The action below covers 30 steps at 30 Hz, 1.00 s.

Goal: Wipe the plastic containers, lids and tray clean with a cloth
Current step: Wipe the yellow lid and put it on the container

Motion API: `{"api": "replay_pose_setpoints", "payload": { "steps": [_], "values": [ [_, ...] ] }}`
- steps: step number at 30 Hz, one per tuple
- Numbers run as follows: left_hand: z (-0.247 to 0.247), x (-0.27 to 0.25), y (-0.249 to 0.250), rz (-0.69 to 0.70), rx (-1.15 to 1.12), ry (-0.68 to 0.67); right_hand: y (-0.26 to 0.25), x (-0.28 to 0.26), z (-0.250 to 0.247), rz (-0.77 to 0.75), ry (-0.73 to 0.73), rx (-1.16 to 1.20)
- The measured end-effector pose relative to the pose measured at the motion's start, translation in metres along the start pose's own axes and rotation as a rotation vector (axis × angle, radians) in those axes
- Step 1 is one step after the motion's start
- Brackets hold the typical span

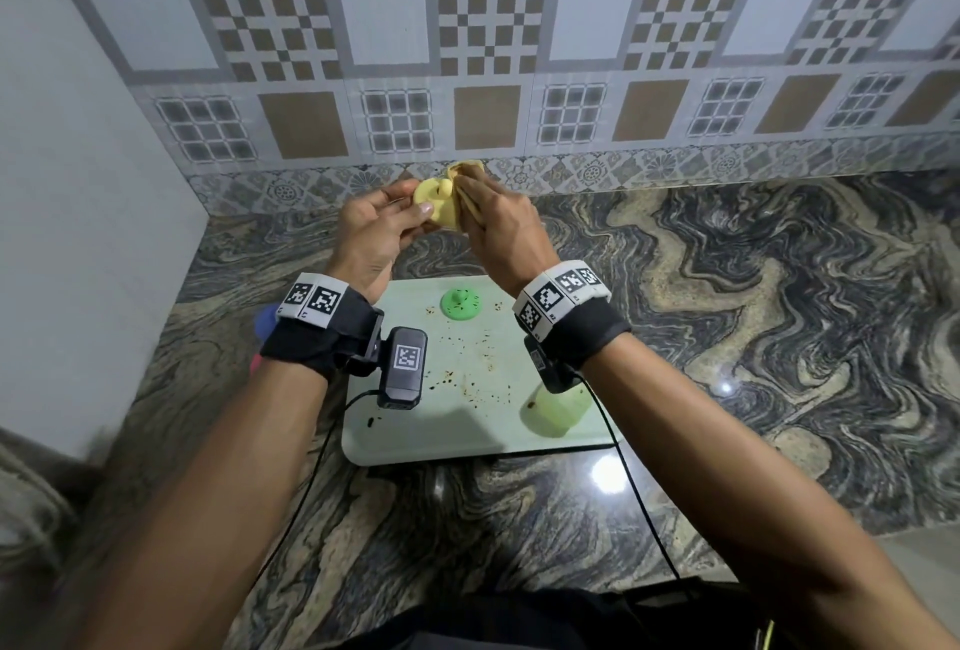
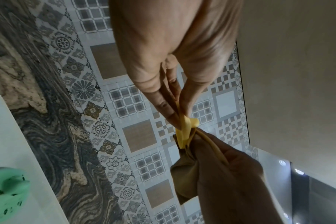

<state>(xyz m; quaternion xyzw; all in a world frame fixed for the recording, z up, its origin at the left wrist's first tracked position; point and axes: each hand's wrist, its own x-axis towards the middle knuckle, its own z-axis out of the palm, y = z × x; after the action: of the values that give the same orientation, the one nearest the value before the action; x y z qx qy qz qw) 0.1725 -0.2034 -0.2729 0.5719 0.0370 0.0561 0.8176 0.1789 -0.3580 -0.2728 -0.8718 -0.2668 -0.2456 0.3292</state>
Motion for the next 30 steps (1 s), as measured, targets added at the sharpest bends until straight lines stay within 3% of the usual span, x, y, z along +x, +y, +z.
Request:
{"api": "replay_pose_setpoints", "payload": {
  "steps": [4,6,8,10,12,15,17,20,23,25,28,30],
  "values": [
    [-0.001,-0.002,0.001,-0.003,0.035,-0.046,0.015,0.015,-0.001,0.070,0.017,-0.003],
    [-0.005,0.000,0.001,-0.010,0.020,-0.045,0.022,0.017,-0.005,0.126,0.108,0.009],
    [-0.007,0.002,0.001,-0.018,-0.009,-0.046,0.013,0.011,-0.005,0.052,0.149,0.064],
    [-0.006,0.002,0.002,-0.028,-0.023,-0.094,0.004,0.002,0.001,-0.032,0.065,0.098],
    [-0.006,0.002,0.002,-0.036,0.004,-0.144,0.007,0.001,0.004,-0.008,0.041,0.124],
    [-0.010,0.003,0.003,-0.030,0.052,-0.170,0.019,0.006,0.001,0.091,0.155,0.155],
    [-0.010,0.005,0.006,-0.017,0.038,-0.164,0.012,0.003,-0.002,0.040,0.220,0.172],
    [-0.007,0.006,0.012,0.010,0.032,-0.186,0.004,-0.003,0.001,-0.057,0.137,0.184],
    [-0.006,0.004,0.015,0.007,0.027,-0.221,0.011,0.005,-0.001,0.065,0.190,0.194],
    [-0.004,0.004,0.020,0.002,0.024,-0.235,0.010,0.006,-0.004,0.060,0.275,0.206],
    [0.003,0.007,0.024,0.040,0.013,-0.182,0.001,-0.001,0.000,-0.040,0.255,0.242],
    [0.010,0.009,0.021,0.051,-0.013,-0.065,-0.001,-0.001,0.003,-0.011,0.266,0.265]
  ]
}}
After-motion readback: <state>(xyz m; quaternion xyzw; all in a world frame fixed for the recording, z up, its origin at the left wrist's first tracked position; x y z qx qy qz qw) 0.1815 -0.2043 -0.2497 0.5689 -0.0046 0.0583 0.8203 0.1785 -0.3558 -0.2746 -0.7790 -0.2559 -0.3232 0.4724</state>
